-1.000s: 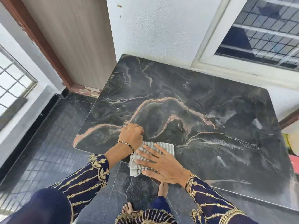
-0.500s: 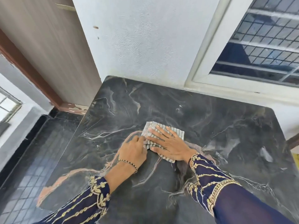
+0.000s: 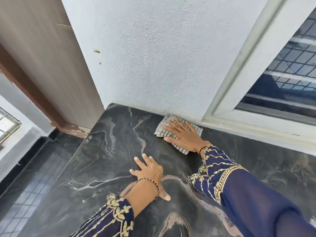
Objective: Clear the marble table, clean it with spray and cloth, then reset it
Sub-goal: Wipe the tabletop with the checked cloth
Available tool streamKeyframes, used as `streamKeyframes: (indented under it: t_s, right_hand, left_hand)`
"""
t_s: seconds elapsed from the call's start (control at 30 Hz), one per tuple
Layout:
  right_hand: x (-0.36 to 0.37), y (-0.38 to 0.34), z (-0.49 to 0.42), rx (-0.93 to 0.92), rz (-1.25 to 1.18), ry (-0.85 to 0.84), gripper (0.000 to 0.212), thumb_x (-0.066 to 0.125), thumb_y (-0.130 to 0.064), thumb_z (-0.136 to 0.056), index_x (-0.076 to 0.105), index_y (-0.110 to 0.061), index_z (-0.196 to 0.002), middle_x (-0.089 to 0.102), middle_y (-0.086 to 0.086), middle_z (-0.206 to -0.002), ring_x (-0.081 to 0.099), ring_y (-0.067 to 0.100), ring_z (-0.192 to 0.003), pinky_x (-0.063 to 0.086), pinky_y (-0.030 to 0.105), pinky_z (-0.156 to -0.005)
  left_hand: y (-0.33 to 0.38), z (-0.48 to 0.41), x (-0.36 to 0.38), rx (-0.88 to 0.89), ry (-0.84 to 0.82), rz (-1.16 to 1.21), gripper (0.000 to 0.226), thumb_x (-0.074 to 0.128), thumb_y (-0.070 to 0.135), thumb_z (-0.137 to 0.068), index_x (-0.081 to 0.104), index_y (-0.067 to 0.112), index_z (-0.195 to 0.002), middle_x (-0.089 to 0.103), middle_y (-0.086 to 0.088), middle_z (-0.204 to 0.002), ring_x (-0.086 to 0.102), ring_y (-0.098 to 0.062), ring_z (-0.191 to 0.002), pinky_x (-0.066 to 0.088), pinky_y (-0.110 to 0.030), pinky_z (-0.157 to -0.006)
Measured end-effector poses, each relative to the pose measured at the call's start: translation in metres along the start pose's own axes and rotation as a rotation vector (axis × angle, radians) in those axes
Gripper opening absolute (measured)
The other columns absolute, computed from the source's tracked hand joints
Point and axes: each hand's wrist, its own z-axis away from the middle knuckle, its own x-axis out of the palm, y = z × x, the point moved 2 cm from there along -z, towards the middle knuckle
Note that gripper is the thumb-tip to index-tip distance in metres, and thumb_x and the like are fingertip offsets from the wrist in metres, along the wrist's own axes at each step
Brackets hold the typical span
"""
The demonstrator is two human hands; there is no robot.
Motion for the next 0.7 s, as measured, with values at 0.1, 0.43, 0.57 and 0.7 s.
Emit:
streamKeyframes:
  t_s: [0.1, 0.43, 0.57, 0.7]
  right_hand:
    - [-0.001, 0.006, -0.011, 0.012, 0.02, 0.012, 0.065, 0.018, -0.074, -0.096, -0.005, -0.055, -0.154, -0.018, -0.024, -0.163, -0.019, 0.007, -0.152, -0.013, 0.046, -0.124]
    - [0.006, 0.05, 0.046, 0.064, -0.056, 0.046, 0.055, 0.018, -0.066, -0.101, -0.006, -0.059, -0.15, -0.016, -0.025, -0.163, -0.022, 0.004, -0.15, -0.016, 0.041, -0.123]
    - [0.011, 0.068, 0.066, 0.153, -0.104, 0.041, 0.052, 0.016, -0.067, -0.101, -0.004, -0.062, -0.148, -0.016, -0.028, -0.162, -0.023, 0.004, -0.15, -0.019, 0.038, -0.122]
    - [0.02, 0.046, 0.071, 0.177, -0.116, 0.047, 0.055, 0.013, -0.069, -0.099, 0.001, -0.06, -0.152, -0.015, -0.026, -0.163, -0.024, 0.007, -0.151, -0.02, 0.044, -0.122]
  left_hand:
    - [0.004, -0.001, -0.004, -0.015, -0.033, -0.002, 0.145, 0.083, 0.059, -0.054, -0.008, -0.004, -0.147, -0.015, -0.031, -0.155, -0.011, -0.063, -0.136, 0.023, -0.076, -0.102]
    - [0.004, 0.01, -0.008, -0.04, -0.057, 0.038, 0.142, 0.084, 0.057, -0.056, -0.006, -0.001, -0.148, -0.019, -0.027, -0.155, -0.014, -0.058, -0.139, 0.025, -0.076, -0.101]
    - [0.007, 0.011, -0.01, -0.031, -0.062, 0.044, 0.137, 0.085, 0.054, -0.057, -0.001, -0.002, -0.148, -0.018, -0.028, -0.155, -0.014, -0.059, -0.138, 0.023, -0.077, -0.101]
    - [0.003, 0.01, -0.01, -0.013, -0.038, 0.055, 0.138, 0.085, 0.054, -0.056, 0.001, -0.002, -0.149, -0.016, -0.029, -0.155, -0.013, -0.059, -0.138, 0.026, -0.076, -0.101]
